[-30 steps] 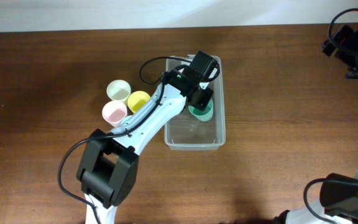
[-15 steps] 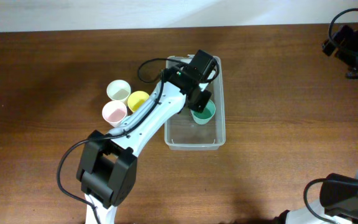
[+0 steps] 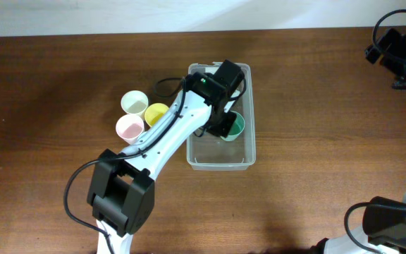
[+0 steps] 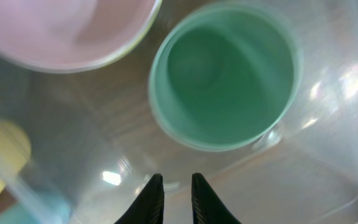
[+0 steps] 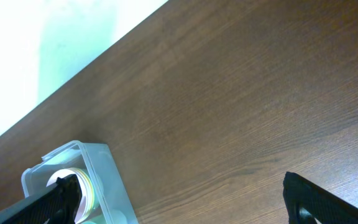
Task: Pack container
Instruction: 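Place the green cup in the container beside the bowl stack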
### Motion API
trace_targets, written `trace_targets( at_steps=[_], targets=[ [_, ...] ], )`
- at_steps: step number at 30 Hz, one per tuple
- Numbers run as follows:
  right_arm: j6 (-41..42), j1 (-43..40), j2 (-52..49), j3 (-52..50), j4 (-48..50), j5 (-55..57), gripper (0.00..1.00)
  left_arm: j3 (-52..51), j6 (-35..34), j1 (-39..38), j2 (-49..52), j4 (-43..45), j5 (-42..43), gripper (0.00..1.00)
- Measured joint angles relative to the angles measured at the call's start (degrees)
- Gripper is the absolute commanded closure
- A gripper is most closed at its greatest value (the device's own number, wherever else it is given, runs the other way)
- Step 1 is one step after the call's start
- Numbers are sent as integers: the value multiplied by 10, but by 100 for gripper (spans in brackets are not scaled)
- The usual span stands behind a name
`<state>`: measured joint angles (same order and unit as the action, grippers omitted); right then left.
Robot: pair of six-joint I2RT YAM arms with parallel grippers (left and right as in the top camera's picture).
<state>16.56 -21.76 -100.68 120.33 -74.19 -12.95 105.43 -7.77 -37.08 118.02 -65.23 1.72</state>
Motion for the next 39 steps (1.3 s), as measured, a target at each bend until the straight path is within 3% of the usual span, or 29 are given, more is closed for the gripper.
trace_targets(
  at_steps=[14, 34, 39],
  targets=[
    [0, 0, 0, 0, 0, 0, 1, 0, -2, -78, 58, 17, 18, 79],
    [-1, 0, 0, 0, 0, 0, 1, 0, 1, -55, 82, 65, -69, 78],
    [0, 0, 0, 0, 0, 0, 1, 0, 0, -56, 82, 46, -62, 85]
  ],
)
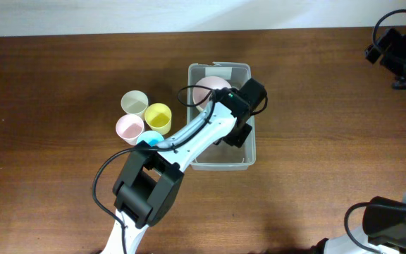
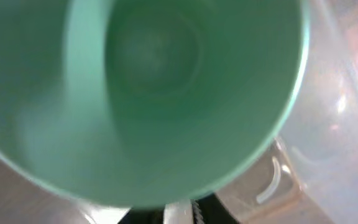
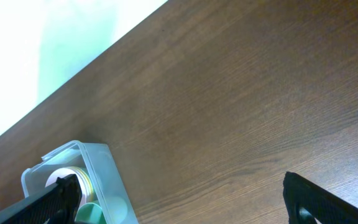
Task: Pack container
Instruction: 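Place the green cup in the container beside the bowl stack, then return the left gripper and grasp the white cup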
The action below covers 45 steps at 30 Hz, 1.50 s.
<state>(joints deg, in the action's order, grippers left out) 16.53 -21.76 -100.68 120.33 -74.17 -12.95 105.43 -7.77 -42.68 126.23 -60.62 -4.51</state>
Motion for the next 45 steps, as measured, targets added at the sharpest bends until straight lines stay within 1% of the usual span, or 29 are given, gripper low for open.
trace_targets(
  at_steps=[5, 7, 11, 14, 16, 19, 21, 25, 29, 33, 36, 40, 45],
  targets=[
    [0, 0, 0, 0, 0, 0, 1, 3, 0, 0, 0, -39, 0, 84],
    [0, 0, 0, 0, 0, 0, 1, 15, 0, 2, -2, -62, 0, 76],
    [0, 0, 0, 0, 0, 0, 1, 54, -16, 16, -32, -108, -9, 49],
    [0, 0, 0, 0, 0, 0, 1, 79, -24, 45, -79, -124, -18, 40],
    [0, 0, 0, 0, 0, 0, 1, 90, -30, 78, -117, -134, -23, 37],
    [0, 0, 0, 0, 0, 0, 1, 99, -38, 142, -153, -155, -26, 37],
    [0, 0, 0, 0, 0, 0, 1, 100, -42, 202, -160, -160, -26, 37],
    [0, 0, 0, 0, 0, 0, 1, 100, -45, 306, -138, -153, -14, 38],
    [1, 0, 0, 0, 0, 0, 1, 100, -49, 373, -102, -135, 10, 39],
    [0, 0, 0, 0, 0, 0, 1, 100, -50, 411, -62, -115, 29, 39],
    [0, 0, 0, 0, 0, 0, 1, 100, -51, 428, -32, -102, 37, 40],
    [0, 0, 0, 0, 0, 0, 1, 100, -47, 442, -1, -89, 56, 43],
    [0, 0, 0, 0, 0, 0, 1, 100, -38, 446, 42, -79, 87, 48]
  ],
)
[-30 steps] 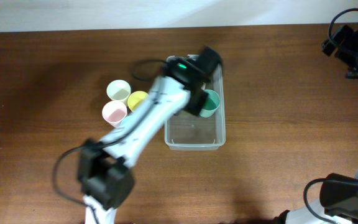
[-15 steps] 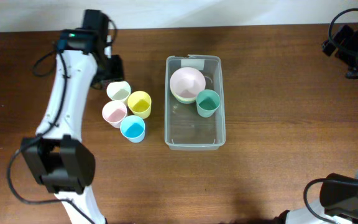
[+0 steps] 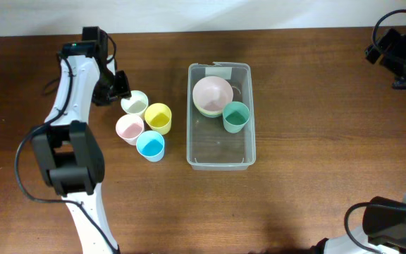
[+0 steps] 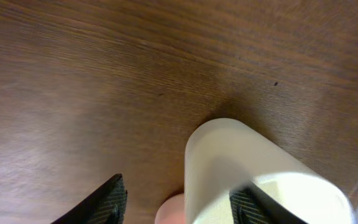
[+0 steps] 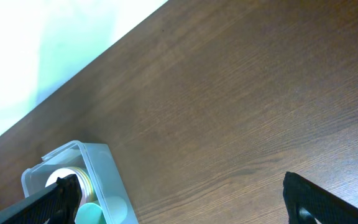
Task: Pack container
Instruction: 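Return the left gripper and grasp the white cup, then place the white cup in the container next to the green cup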
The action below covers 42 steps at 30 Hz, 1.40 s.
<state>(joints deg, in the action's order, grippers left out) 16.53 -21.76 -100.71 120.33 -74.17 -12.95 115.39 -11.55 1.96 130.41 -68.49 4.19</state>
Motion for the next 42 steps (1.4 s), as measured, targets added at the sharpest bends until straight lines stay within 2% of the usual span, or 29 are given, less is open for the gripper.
trace_targets(
  at_steps=[1, 5, 9, 15, 21, 26, 33, 37, 38, 42],
  targets=[
    [0, 0, 0, 0, 0, 0, 1, 0, 1, 0, 7, 0, 5, 51],
    [0, 0, 0, 0, 0, 0, 1, 0, 7, 0, 28, 1, 17, 81],
    [0, 0, 0, 0, 0, 0, 1, 0, 10, 0, 32, 9, 21, 91],
    [0, 0, 0, 0, 0, 0, 1, 34, 10, 10, 33, -23, 24, 98],
    [0, 0, 0, 0, 0, 0, 1, 182, 10, 18, 31, -125, 14, 99],
    [0, 0, 0, 0, 0, 0, 1, 273, 10, -7, -2, -207, 9, 99],
    [0, 0, 0, 0, 0, 0, 1, 297, 10, -128, -79, -281, 7, 98],
    [0, 0, 0, 0, 0, 0, 1, 283, 10, -205, -80, -269, -2, 97],
    [0, 0, 0, 0, 0, 0, 1, 264, 10, -236, -80, -257, -4, 97],
    [0, 0, 0, 0, 0, 0, 1, 196, 7, -284, -80, -208, -19, 97]
  ],
)
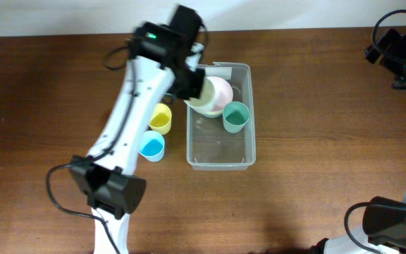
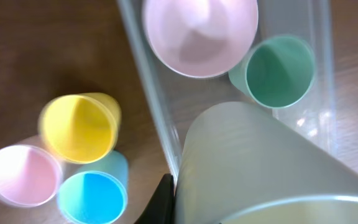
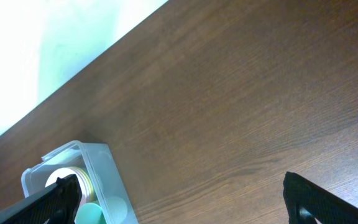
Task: Pack container
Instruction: 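Place the white cup in the container next to the green cup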
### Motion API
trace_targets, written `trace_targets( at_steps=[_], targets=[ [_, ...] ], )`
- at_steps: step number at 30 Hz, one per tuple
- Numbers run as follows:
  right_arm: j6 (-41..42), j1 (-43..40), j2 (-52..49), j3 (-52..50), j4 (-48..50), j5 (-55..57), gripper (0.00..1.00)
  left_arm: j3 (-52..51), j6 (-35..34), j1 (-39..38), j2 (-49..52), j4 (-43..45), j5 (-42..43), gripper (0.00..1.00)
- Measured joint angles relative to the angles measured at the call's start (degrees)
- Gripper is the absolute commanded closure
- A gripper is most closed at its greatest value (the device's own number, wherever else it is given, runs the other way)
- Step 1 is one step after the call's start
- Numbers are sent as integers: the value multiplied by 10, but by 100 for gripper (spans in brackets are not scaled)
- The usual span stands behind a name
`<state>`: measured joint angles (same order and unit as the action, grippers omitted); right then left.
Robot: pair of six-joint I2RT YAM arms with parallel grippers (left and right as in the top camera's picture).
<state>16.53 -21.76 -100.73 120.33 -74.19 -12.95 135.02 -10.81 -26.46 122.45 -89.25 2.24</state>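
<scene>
My left gripper (image 1: 192,81) is shut on a cream cup (image 2: 260,168), holding it over the left rim of the clear plastic container (image 1: 220,166). One dark finger (image 2: 165,198) shows against the cup's side; the other is hidden behind the cup. Inside the container sit a pink bowl (image 2: 201,34) and a green cup (image 2: 278,71). On the table left of the container stand a yellow cup (image 2: 79,127), a pink cup (image 2: 20,174) and a blue cup (image 2: 92,196). My right gripper (image 3: 182,205) hangs open and empty, far off at the right (image 1: 400,53).
The left arm (image 1: 129,134) stretches across the table and covers the pink cup in the overhead view. The front half of the container floor (image 1: 220,144) is bare. A white wall runs along the table's far edge.
My left gripper was open around the cream cup at the far left of the cup group. Now it is shut on that cup and holds it above the container's left edge. The right arm is unchanged.
My left gripper was first low in the container beside the green cup, then close over that cup near the right wall. The green cup stayed in the container. The gripper was then open at the cream cup on the table, and now carries it over the container.
</scene>
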Motion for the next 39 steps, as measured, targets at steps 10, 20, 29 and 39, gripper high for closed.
trace_targets(
  at_steps=[10, 20, 29, 39],
  targets=[
    [0, 0, 0, 0, 0, 0, 1, -186, -24, -29, 0, 129, -23, 93],
    [0, 0, 0, 0, 0, 0, 1, -301, -25, -29, 0, 238, -31, 89],
    [0, 0, 0, 0, 0, 0, 1, -308, -30, -30, 0, 259, -42, 72],
    [0, 0, 0, 0, 0, 0, 1, -221, -35, -24, -1, 181, -43, 35]
  ],
)
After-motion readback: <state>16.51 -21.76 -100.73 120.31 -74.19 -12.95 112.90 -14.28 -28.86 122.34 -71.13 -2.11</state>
